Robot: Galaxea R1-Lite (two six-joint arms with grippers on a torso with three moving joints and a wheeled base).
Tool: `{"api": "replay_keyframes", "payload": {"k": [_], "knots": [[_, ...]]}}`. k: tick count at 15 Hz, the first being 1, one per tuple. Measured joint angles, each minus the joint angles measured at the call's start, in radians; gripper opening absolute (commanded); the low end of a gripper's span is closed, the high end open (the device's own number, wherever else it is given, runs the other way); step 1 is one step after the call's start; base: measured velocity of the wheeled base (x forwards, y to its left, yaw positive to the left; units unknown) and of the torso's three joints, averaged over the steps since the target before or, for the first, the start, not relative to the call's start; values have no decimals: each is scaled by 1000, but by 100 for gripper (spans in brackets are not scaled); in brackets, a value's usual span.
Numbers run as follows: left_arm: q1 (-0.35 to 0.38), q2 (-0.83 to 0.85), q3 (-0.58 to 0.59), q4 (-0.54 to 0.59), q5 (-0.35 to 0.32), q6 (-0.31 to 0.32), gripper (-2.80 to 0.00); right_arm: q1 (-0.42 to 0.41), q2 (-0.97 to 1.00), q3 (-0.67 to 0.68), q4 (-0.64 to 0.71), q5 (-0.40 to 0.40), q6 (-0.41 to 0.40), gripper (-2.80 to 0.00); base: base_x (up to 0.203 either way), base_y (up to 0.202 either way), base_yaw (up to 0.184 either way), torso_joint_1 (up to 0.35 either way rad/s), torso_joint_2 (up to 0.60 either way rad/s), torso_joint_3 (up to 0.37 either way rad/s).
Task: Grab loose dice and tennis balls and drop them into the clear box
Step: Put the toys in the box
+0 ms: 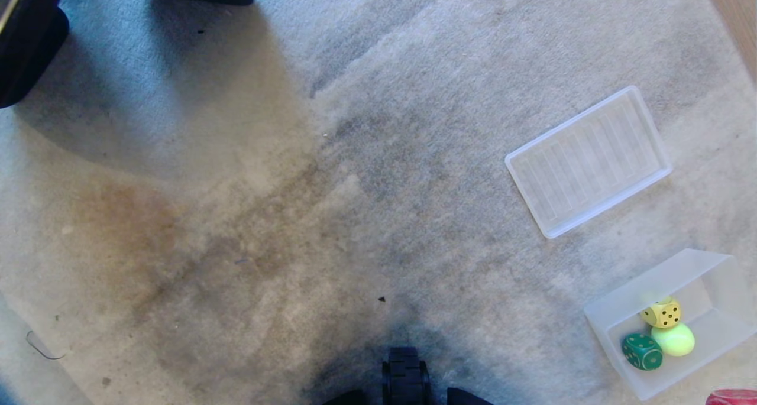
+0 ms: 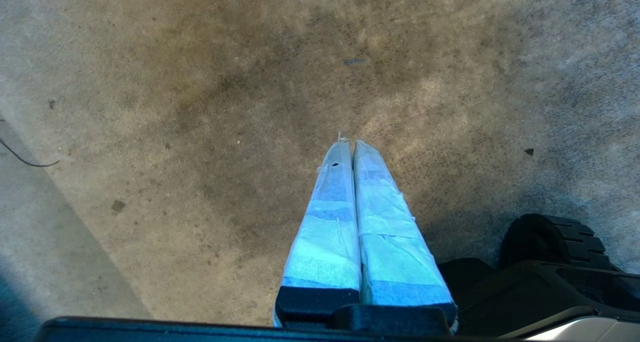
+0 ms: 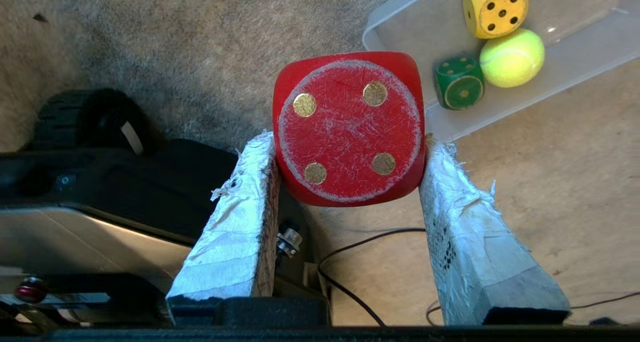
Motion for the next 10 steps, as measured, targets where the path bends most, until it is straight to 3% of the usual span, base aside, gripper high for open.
{"api": "replay_keyframes", "payload": {"k": [4,7,10], "knots": [[0,0,0,0,0,0,-280,17,-209,18,37,-29,-59,-280,0,0,0,0,0,0],[0,0,0,0,0,0,-280,21,-266,22,42,-51,-8,-280,0,0,0,0,0,0],[0,0,0,0,0,0,-280,21,-284,24,42,-51,-13,-280,0,0,0,0,0,0]]}}
